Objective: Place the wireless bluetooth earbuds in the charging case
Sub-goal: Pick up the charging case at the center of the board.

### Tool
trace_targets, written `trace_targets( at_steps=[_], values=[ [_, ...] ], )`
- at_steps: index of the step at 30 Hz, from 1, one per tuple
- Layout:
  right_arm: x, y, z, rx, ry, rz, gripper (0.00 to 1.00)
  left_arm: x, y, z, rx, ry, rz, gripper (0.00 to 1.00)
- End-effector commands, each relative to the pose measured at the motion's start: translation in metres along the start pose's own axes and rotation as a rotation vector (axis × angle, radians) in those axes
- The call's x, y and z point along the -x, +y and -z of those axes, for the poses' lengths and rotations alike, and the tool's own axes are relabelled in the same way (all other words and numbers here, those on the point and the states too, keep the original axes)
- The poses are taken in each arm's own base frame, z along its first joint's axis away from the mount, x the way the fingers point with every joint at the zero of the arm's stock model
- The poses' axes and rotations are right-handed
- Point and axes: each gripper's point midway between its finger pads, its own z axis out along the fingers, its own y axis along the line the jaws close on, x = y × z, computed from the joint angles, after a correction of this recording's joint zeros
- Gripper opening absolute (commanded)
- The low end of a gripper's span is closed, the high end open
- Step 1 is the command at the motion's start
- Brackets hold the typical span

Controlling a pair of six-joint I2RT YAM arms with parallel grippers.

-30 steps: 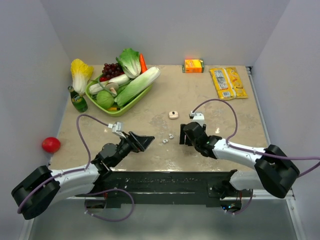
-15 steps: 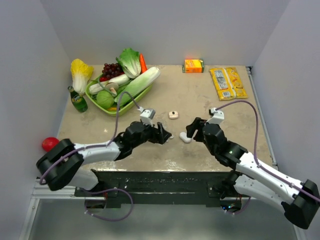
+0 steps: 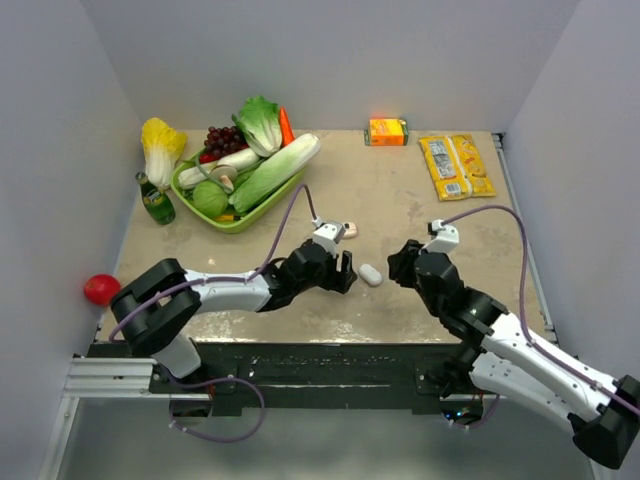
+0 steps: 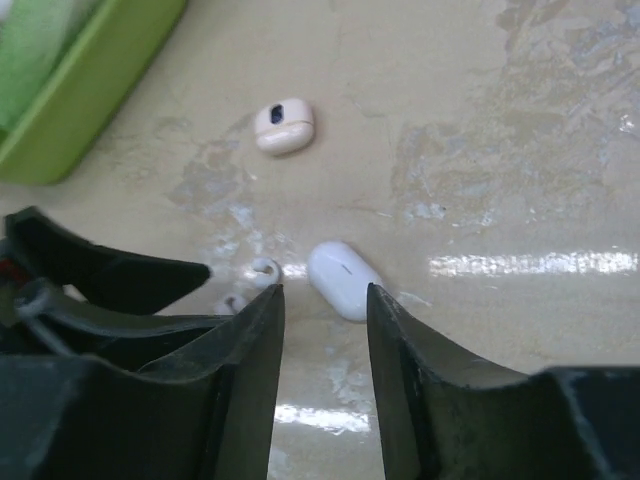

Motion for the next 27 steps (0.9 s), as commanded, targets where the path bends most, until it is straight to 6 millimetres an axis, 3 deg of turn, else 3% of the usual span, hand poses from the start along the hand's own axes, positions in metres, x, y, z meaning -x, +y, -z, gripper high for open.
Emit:
trace_targets(
  at_steps=[1,2,5,11,19,27],
  values=[
    [-0.029,-0.015,-0.025,-0.093,0.048,-0.007,0.30,0.015,0.012,0.026,0.033,-0.107,0.056,0.68],
    [-0.029,-0.011,-0.031,-0.085,0.035,-0.027,0.22,0.014,0.016,0.038,0.034,-0.127,0.067,0.66],
    [-0.043,-0.018,-0.049,-0.116,0.063,-0.053,0.10,0.016,0.024,0.060,0.039,-0.179,0.098,0.62],
    [-0.066,-0.037,-0.077,-0.179,0.130,-0.062,0.03,0.010,0.036,0.090,0.037,-0.238,0.156,0.57],
    [-0.084,-0.035,-0.092,-0.174,0.209,-0.044,0.01,-0.008,0.045,0.096,0.040,-0.222,0.176,0.57],
    [-0.105,-0.034,-0.086,-0.129,0.282,-0.052,0.00,-0.014,0.047,0.095,0.038,-0.216,0.173,0.57]
  ],
)
